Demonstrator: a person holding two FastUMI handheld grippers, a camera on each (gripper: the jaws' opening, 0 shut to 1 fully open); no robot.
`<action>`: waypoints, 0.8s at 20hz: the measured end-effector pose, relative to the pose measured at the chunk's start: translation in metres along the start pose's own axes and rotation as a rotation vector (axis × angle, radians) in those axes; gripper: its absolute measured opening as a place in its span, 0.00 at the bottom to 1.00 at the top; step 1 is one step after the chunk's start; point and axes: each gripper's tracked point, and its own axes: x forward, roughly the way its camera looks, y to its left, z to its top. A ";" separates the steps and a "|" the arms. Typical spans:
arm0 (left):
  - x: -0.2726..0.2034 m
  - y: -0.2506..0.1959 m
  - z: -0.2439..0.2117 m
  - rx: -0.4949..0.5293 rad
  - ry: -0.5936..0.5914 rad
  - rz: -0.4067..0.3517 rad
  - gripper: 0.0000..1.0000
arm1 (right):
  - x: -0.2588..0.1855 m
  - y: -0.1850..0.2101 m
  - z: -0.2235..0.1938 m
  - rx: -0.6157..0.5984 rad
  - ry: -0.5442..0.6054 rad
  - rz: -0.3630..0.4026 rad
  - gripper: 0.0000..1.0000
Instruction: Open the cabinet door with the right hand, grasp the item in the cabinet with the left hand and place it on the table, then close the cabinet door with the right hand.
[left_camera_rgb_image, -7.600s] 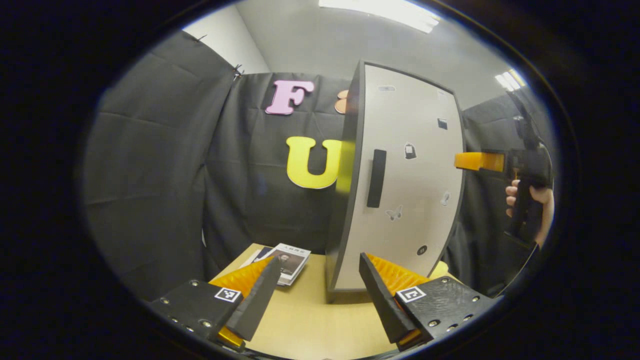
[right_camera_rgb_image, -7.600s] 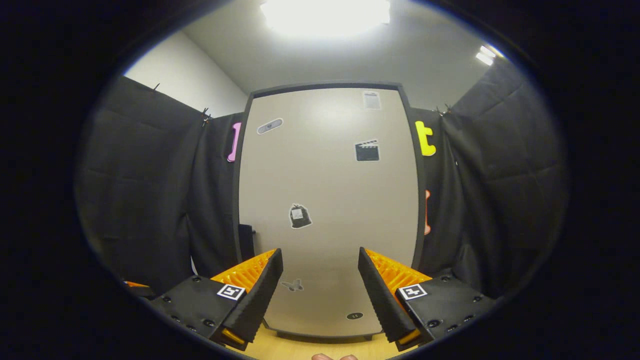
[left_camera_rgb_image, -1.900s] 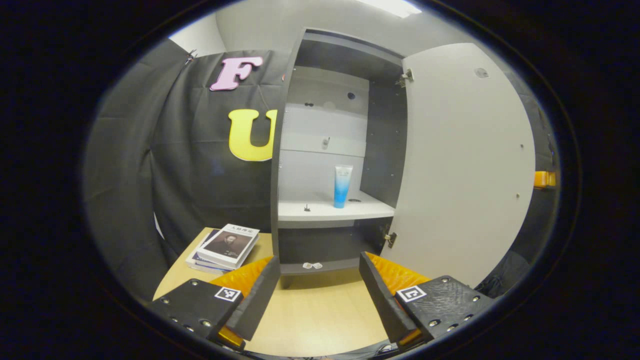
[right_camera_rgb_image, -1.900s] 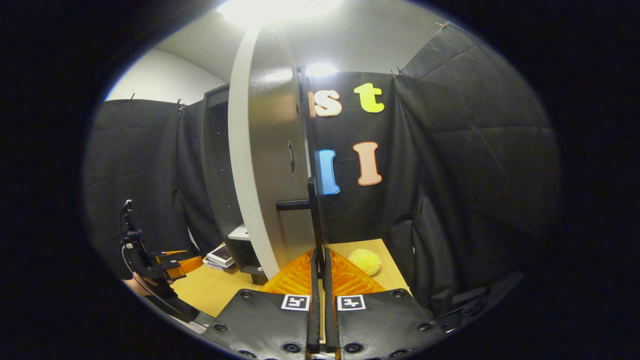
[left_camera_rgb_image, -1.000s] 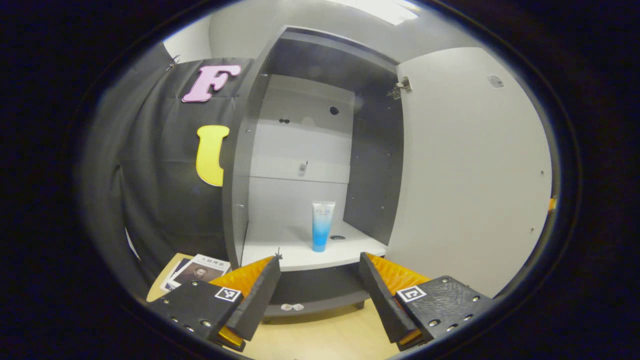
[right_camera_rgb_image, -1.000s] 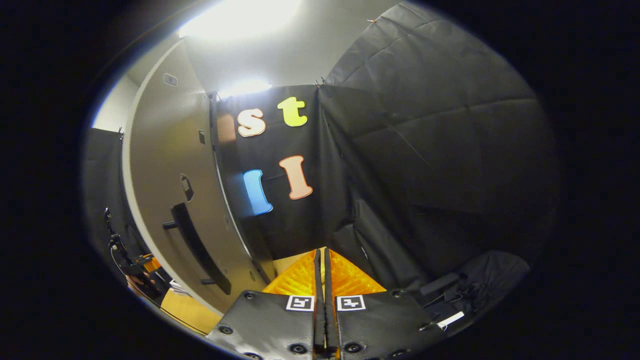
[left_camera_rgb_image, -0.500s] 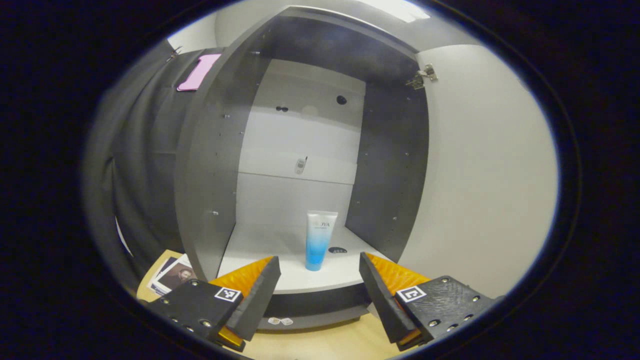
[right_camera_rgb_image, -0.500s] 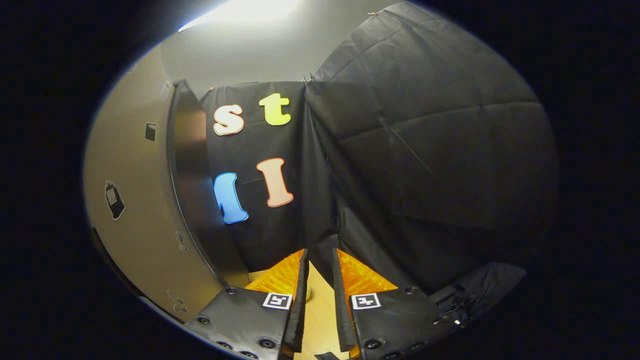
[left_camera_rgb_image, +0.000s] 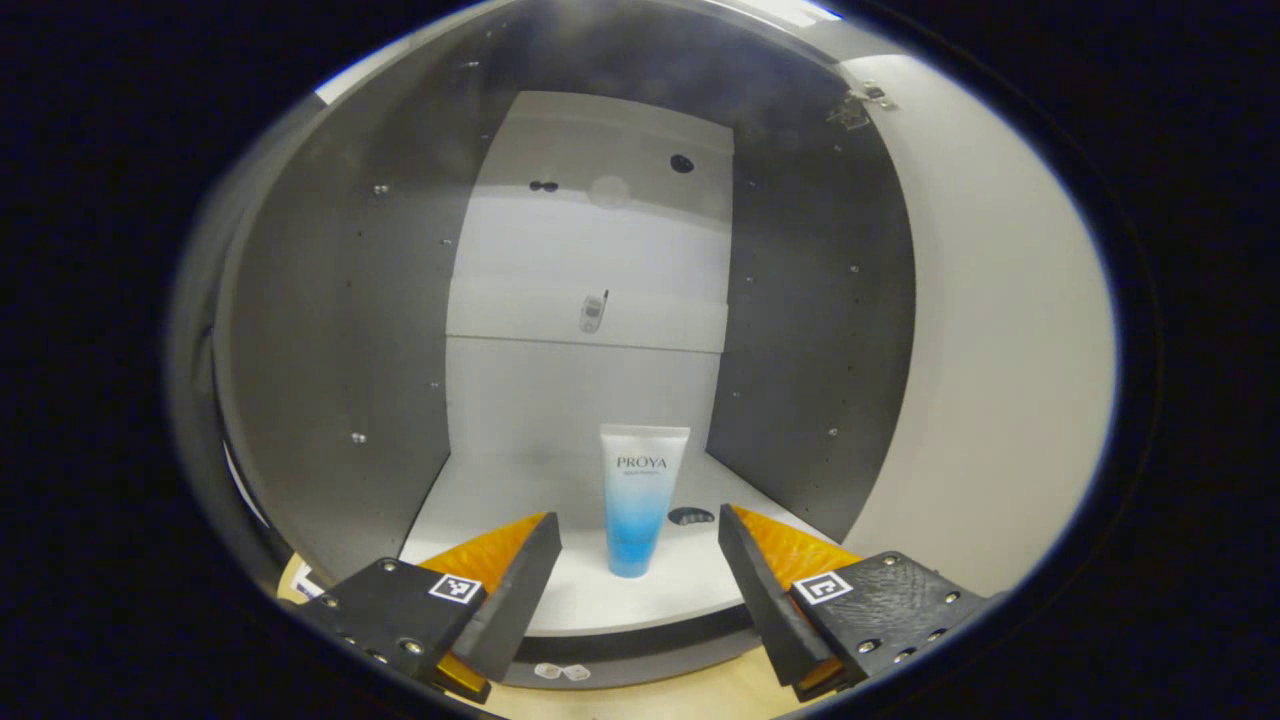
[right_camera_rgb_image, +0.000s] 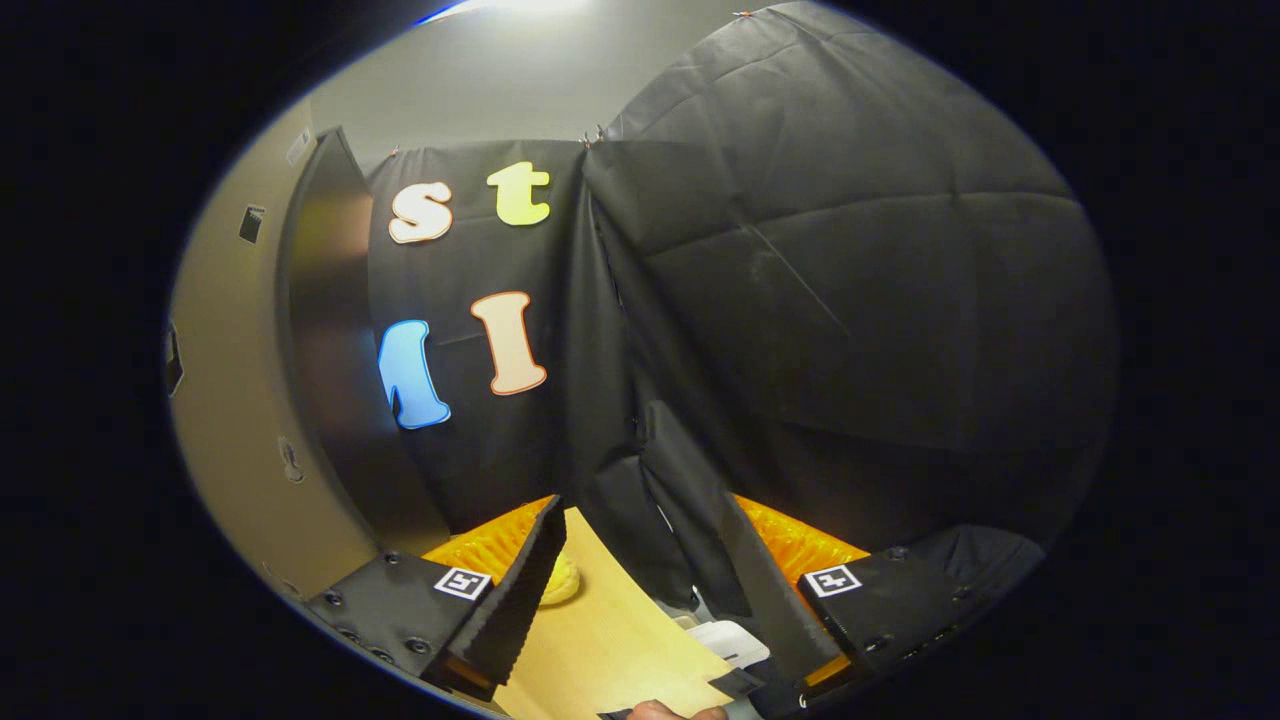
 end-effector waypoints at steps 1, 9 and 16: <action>0.008 -0.002 -0.001 -0.003 0.000 -0.003 0.97 | 0.004 0.001 0.000 -0.003 0.003 0.003 0.98; 0.047 -0.001 -0.009 0.041 0.011 0.008 0.96 | 0.012 -0.010 -0.016 0.070 0.052 -0.012 0.98; 0.049 0.004 -0.013 0.028 0.019 0.035 0.51 | 0.017 -0.007 -0.033 0.087 0.113 0.006 0.98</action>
